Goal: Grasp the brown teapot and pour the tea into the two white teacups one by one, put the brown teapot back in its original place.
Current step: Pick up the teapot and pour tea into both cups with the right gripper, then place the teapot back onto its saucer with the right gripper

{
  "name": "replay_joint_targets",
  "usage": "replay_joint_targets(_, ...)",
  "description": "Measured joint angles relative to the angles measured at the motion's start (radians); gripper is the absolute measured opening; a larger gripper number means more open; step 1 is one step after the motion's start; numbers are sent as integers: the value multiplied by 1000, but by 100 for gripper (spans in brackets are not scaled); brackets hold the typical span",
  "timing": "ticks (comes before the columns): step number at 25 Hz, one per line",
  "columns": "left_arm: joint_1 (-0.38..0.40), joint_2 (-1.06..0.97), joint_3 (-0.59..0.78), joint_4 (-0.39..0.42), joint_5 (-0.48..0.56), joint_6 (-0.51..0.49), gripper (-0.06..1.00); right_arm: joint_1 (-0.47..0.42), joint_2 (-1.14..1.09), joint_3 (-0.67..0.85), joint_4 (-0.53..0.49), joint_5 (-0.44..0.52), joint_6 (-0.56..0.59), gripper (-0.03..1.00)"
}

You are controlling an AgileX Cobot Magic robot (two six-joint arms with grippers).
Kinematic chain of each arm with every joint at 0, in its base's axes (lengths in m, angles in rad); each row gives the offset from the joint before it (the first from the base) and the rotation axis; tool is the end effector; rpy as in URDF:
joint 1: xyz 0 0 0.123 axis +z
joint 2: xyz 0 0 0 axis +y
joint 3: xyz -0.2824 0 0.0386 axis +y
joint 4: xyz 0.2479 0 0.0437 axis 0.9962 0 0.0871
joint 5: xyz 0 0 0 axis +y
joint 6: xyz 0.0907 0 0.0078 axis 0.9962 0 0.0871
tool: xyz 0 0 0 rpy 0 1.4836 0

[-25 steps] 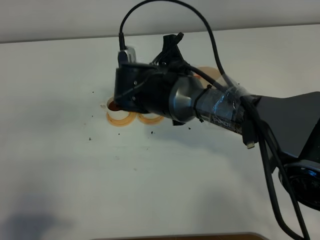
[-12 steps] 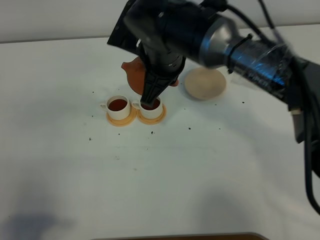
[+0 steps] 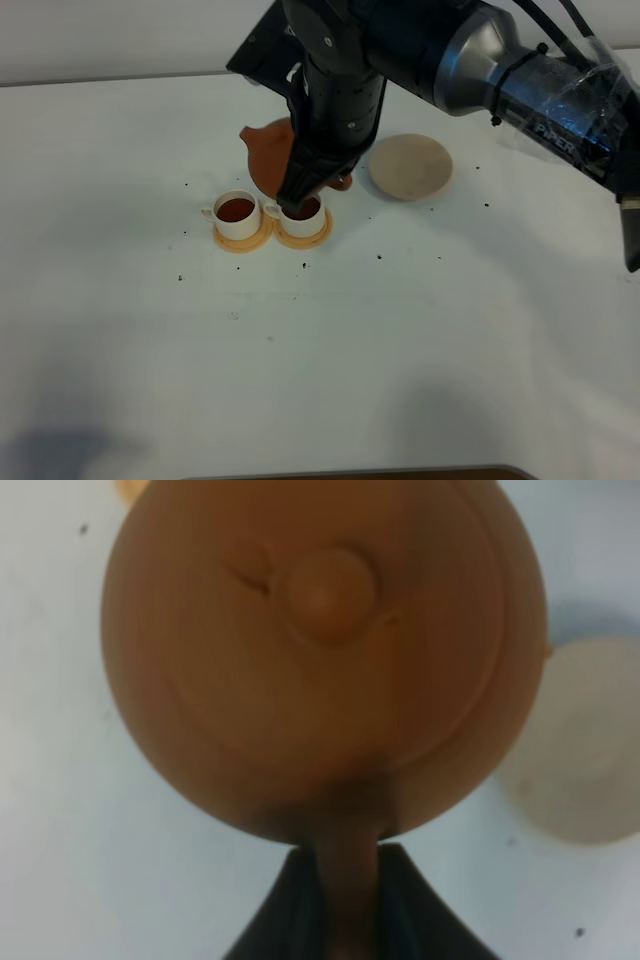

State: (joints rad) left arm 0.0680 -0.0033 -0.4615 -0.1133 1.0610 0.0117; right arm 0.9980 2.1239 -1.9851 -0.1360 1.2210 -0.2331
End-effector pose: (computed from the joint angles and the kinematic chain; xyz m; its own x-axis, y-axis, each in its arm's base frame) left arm -0.0007 -0.0091 0.2668 -0.4841 -0.0766 -0.8716 -0.0027 0.9963 -0.0861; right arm 0.2587 0.3798 0.2657 -0.2728 -0.9286 -0.2515 -0.9244 0.3254 -0.1989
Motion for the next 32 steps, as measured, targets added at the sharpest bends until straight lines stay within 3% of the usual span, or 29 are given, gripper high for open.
replay_joint_targets(6, 0, 0, 0, 0, 0, -1, 37, 0, -81, 217, 5, -29, 20, 12)
replay_joint_targets(14, 0, 0, 0, 0, 0, -1, 37, 0, -100, 450, 26, -312, 36, 12)
replay_joint_targets(23, 0, 0, 0, 0, 0, -1, 37, -30, -159, 482, 43, -357, 37, 12)
replay_joint_targets(28, 0, 0, 0, 0, 0, -1, 37, -129, -181, 482, 41, -381, 38, 12)
replay_joint_targets(32, 0, 0, 0, 0, 0, -1, 37, -215, -181, 482, 41, -462, 37, 12)
